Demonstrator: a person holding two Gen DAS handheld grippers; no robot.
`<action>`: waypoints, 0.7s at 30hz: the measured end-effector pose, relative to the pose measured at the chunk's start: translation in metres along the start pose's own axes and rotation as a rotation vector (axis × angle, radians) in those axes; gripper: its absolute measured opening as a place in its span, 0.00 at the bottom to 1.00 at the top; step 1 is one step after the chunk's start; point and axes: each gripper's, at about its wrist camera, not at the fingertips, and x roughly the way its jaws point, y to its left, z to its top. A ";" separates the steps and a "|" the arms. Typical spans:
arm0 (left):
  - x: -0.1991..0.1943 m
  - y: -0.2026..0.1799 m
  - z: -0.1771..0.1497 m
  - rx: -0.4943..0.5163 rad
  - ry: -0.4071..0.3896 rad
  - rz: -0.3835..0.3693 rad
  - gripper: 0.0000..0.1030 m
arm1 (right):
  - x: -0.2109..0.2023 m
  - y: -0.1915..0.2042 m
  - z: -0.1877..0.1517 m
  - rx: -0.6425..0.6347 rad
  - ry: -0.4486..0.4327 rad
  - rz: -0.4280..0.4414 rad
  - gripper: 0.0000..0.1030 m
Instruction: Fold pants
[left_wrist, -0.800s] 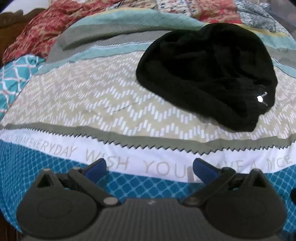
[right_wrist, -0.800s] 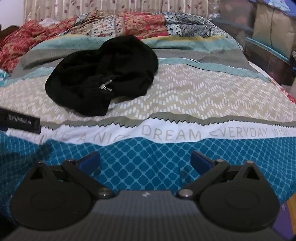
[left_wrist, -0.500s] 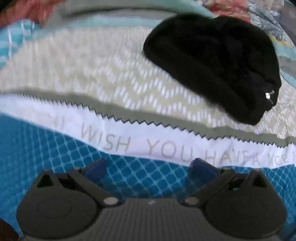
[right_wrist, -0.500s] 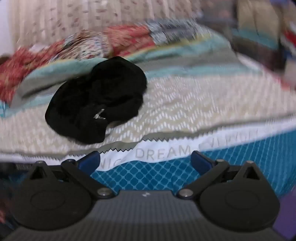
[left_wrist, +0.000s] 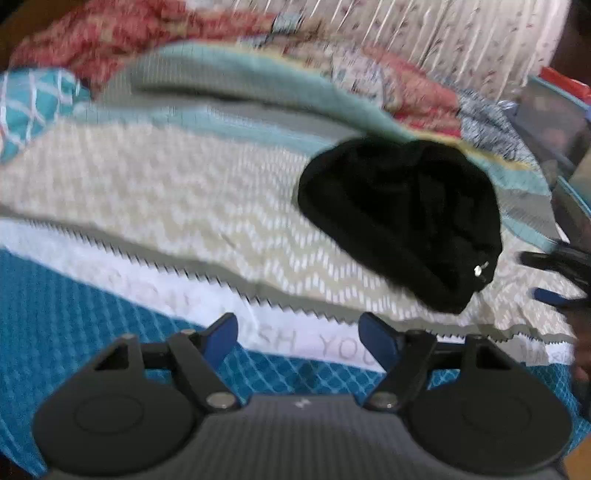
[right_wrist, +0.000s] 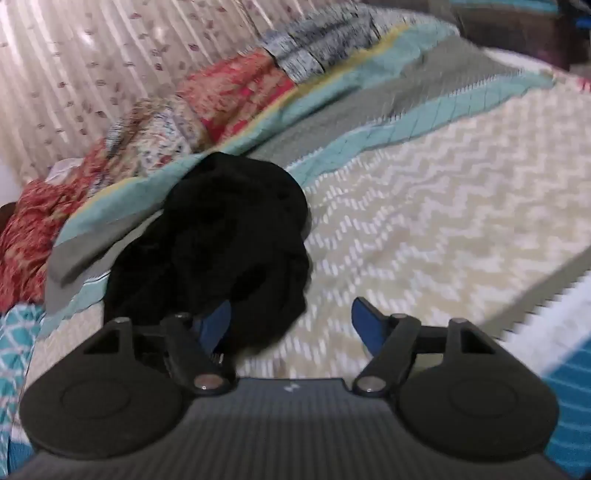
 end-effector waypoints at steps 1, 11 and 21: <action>-0.006 0.001 -0.001 0.011 -0.017 -0.006 0.71 | 0.016 0.000 0.003 0.011 0.023 -0.012 0.73; -0.030 0.024 0.008 -0.077 -0.089 -0.258 0.70 | -0.010 0.040 0.004 -0.004 0.160 0.437 0.08; -0.038 0.050 0.024 -0.312 -0.059 -0.643 0.93 | -0.127 0.096 -0.069 -0.259 0.349 0.902 0.07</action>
